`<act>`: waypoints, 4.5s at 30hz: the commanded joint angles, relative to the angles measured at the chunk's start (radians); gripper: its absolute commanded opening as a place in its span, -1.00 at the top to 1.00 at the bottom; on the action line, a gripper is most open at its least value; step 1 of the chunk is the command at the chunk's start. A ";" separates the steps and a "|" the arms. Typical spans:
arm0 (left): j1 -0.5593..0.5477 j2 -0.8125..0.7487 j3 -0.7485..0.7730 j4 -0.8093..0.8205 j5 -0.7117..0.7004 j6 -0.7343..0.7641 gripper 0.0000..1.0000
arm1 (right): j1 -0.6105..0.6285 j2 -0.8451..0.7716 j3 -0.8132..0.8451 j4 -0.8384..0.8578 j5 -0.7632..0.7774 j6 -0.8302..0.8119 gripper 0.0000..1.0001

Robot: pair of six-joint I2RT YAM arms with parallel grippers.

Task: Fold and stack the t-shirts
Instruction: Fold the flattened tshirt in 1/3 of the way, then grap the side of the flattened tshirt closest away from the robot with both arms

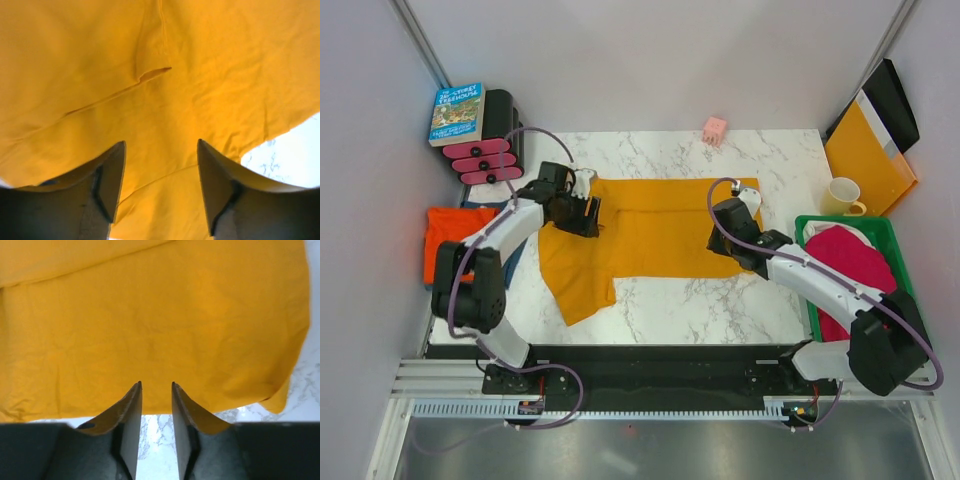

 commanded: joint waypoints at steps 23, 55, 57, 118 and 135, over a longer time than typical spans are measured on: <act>0.264 -0.635 -1.033 1.535 -0.075 -0.157 -0.99 | 0.033 -0.554 -0.111 -0.213 0.333 -0.076 -0.04; 0.184 -0.276 -0.944 1.637 -0.220 -0.101 -0.99 | 0.036 -0.374 -0.111 -0.103 0.476 -0.141 -0.08; 0.184 -0.276 -0.944 1.637 -0.223 -0.101 -0.99 | 0.036 -0.409 -0.165 -0.073 0.436 -0.105 -0.07; -0.530 -0.679 -0.519 -0.393 -0.788 -1.348 -0.02 | 0.035 -0.555 -0.215 -0.180 0.140 -0.134 -0.10; -0.417 -0.624 -0.622 -0.241 -0.642 -1.304 -0.01 | 0.036 -0.524 -0.218 -0.158 0.144 -0.146 -0.10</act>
